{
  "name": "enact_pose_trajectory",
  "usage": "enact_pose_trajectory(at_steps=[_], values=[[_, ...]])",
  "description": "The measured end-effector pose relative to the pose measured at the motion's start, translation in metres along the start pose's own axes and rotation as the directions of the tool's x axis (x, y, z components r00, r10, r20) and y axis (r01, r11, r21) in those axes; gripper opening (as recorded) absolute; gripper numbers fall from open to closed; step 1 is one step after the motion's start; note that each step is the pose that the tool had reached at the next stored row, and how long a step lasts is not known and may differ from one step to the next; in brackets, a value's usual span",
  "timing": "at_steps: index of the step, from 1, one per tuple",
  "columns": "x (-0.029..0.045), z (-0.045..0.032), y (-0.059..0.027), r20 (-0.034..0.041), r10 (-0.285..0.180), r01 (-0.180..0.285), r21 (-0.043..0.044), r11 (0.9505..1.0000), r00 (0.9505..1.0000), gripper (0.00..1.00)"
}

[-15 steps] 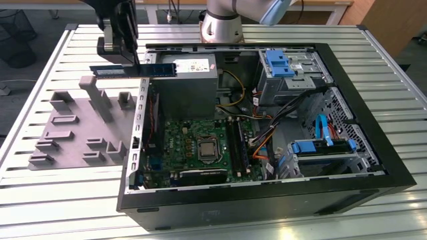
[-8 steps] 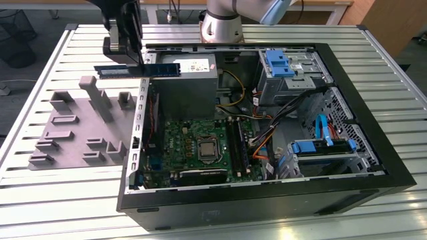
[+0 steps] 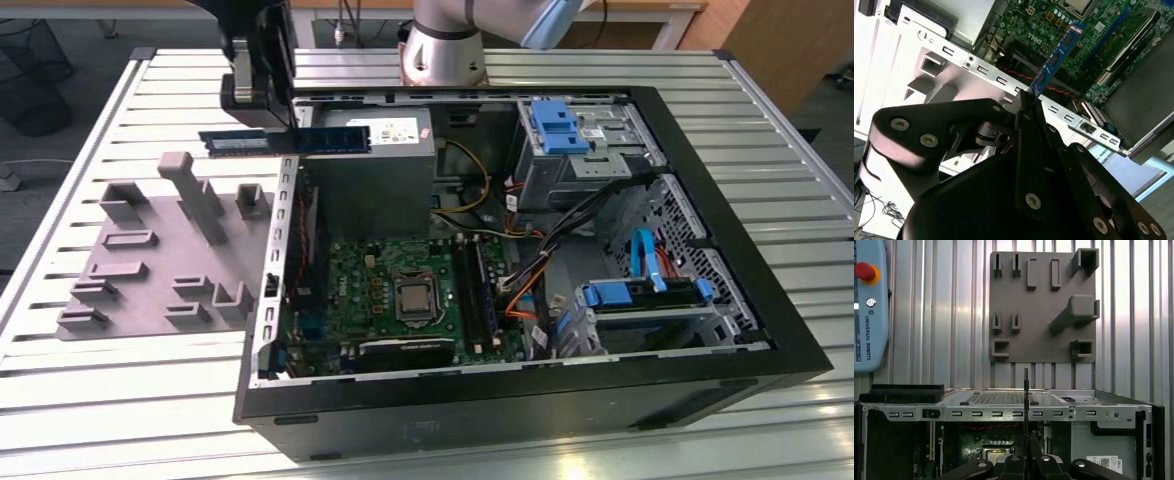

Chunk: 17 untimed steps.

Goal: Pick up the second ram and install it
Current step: 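Pick up the second ram and move it above second insertion slot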

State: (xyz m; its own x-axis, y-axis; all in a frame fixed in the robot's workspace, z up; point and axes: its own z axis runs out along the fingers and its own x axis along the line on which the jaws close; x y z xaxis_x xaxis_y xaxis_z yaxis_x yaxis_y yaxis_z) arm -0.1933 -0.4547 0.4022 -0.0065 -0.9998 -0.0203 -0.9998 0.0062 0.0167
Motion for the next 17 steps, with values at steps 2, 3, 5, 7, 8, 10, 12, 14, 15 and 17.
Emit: enact_pose_trajectory(at_steps=[2, 3, 5, 7, 8, 10, 12, 14, 15, 17], values=[[0.0000, 0.0000, -0.0026, 0.0000, 0.000, 0.000, 0.0000, 1.0000, 1.0000, 0.14], [0.0000, 0.0000, -0.0039, 0.0000, 0.000, 0.000, 0.0000, 1.0000, 1.0000, 0.14], [0.0000, -0.0001, -0.0067, 0.0000, 0.000, 0.000, 0.0000, 1.0000, 1.0000, 0.14], [-0.0001, -0.0001, -0.0095, 0.0000, 0.000, 0.000, 0.0000, 1.0000, 1.0000, 0.14], [-0.0001, -0.0001, -0.0108, 0.0000, 0.000, 0.000, 0.0000, 1.0000, 1.0000, 0.14], [-0.0001, -0.0001, -0.0130, 0.0000, 0.000, 0.000, 0.0000, 1.0000, 1.0000, 0.14], [-0.0001, -0.0001, -0.0154, 0.0000, 0.000, 0.000, 0.0000, 1.0000, 1.0000, 0.14], [-0.0001, -0.0002, -0.0177, 0.0000, 0.000, 0.000, 0.0000, 1.0000, 1.0000, 0.14], [-0.0001, -0.0002, -0.0184, 0.0000, 0.000, 0.000, 0.0000, 1.0000, 1.0000, 0.14], [-0.0001, -0.0002, -0.0186, 0.0001, 0.000, 0.000, 0.0001, 1.0000, 1.0000, 0.14]])
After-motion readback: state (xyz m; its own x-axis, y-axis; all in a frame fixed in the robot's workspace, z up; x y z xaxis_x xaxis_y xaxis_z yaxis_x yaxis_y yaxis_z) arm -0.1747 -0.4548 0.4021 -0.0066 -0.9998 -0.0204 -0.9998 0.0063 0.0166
